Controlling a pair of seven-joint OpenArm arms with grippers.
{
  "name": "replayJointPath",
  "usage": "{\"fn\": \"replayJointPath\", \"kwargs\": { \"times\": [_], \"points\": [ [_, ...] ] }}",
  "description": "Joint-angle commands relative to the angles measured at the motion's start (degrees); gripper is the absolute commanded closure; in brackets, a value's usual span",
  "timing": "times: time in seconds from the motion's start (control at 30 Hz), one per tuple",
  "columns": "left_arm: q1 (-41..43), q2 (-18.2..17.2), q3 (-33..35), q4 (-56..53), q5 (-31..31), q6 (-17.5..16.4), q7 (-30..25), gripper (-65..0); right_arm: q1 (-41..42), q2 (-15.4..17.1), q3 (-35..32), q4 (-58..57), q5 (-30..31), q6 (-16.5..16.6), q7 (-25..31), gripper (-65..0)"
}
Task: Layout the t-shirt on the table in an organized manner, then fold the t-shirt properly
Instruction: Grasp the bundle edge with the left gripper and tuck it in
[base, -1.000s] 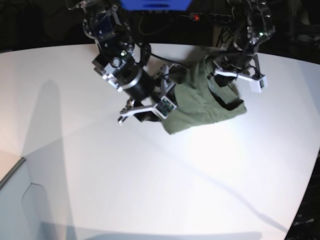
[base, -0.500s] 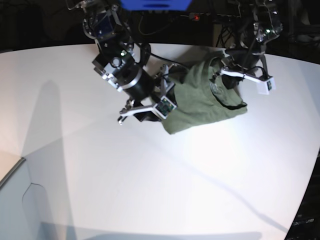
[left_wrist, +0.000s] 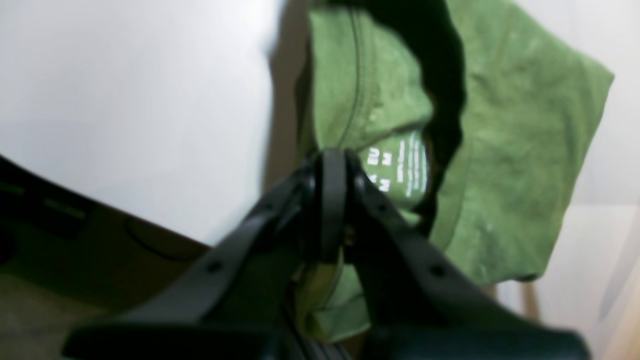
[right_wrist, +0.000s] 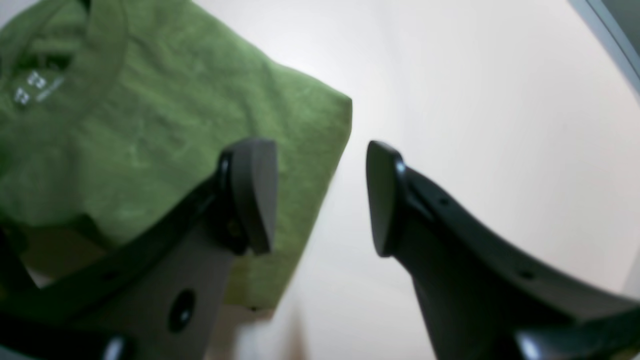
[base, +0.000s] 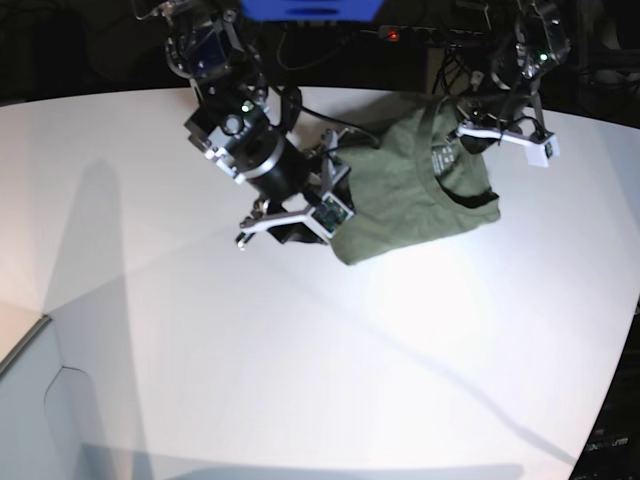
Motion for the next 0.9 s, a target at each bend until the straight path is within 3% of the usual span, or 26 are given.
{"fn": "replayJointPath", "kwargs": {
  "times": [0.0,0.17,0.33,0.4,0.87],
  "points": [
    [-0.1,-0.1,-0.1,0.5,-0.3,-0.2,-0.4,-0.4,0.6,-0.4,-0.1,0.9,0.5,-0.2,1.4,-28.9],
    [-0.8,-0.1,-0.3,0.6,-0.3,-0.2,-0.3,-12.3,0.6,-0.4,-0.1,0.9,0.3,-0.2,1.4,-28.9],
    [0.0,0.0,-0.3,3.2,-0.3,-0.2,-0.2,-36.4,0.7,-0.4,-0.1,0.9,0.2,-0.2,1.4,-28.9],
    [0.6,0.0,-0.3,4.2,-0.3,-0.2,-0.2,-42.5,0.7,0.2,-0.1,0.9,0.2,-0.2,1.4,-28.9],
    [-7.3,-2.0,0.1,-7.7,0.2,-0.2,-0.2,-43.5,0.7,0.8,-0.1,0.9,0.2,-0.2,1.4,-28.9]
  ]
}}
